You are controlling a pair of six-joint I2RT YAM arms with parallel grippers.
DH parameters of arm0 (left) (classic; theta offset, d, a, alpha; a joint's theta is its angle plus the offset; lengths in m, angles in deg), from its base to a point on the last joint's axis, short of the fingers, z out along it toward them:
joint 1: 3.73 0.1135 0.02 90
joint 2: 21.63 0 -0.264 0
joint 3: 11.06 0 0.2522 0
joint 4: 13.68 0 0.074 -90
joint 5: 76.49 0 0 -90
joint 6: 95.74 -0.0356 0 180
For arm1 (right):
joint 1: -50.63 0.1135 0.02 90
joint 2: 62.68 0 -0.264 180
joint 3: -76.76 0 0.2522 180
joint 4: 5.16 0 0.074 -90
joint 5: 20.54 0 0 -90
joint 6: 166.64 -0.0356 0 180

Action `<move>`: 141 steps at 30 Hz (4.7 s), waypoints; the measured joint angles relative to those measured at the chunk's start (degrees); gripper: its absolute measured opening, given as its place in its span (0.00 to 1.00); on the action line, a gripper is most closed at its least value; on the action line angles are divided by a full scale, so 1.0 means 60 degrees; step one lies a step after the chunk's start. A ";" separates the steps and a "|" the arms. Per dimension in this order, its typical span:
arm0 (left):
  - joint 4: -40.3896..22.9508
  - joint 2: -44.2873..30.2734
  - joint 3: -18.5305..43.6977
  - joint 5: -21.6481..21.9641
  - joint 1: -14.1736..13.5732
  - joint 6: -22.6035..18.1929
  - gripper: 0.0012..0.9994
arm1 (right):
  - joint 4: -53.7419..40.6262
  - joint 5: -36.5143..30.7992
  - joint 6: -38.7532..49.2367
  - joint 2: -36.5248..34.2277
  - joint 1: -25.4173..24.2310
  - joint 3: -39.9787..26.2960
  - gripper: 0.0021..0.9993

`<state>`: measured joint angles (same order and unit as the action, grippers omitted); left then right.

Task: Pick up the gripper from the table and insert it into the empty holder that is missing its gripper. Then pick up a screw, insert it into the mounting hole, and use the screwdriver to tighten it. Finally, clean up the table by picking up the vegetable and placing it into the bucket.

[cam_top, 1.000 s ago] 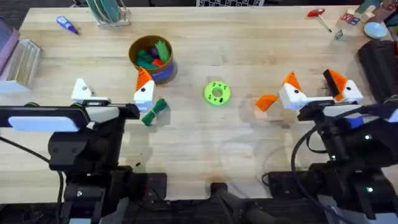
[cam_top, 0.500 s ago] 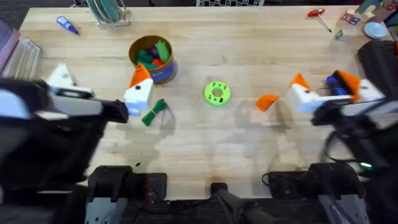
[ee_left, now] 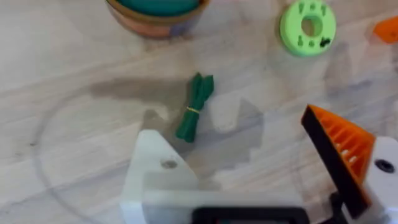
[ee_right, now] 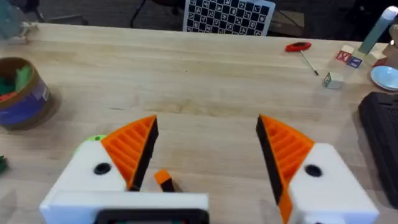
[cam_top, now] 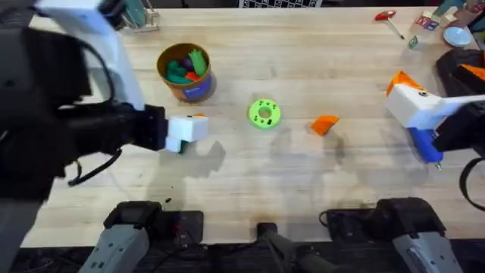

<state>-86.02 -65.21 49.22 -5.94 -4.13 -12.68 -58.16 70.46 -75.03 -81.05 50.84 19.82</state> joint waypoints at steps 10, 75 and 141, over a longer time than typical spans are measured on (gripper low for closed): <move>0.0102 -0.1789 0.0001 -0.0152 0.0000 -0.0050 0.99 | 0.0000 0.0000 0.0029 0.0000 0.0000 0.0000 0.97; 1.2270 0.2406 -0.4475 -0.0048 -0.4400 0.0412 0.99 | -0.0076 0.0000 0.0214 0.0000 0.0000 0.0000 0.97; 0.9179 0.7213 -0.7693 0.0635 -0.4517 0.1564 0.99 | -0.0076 0.0000 0.0237 0.0000 0.0000 0.0000 0.97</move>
<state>-30.95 -21.93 3.06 -2.13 -31.24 -3.30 -58.62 70.46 -73.61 -81.05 50.84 19.82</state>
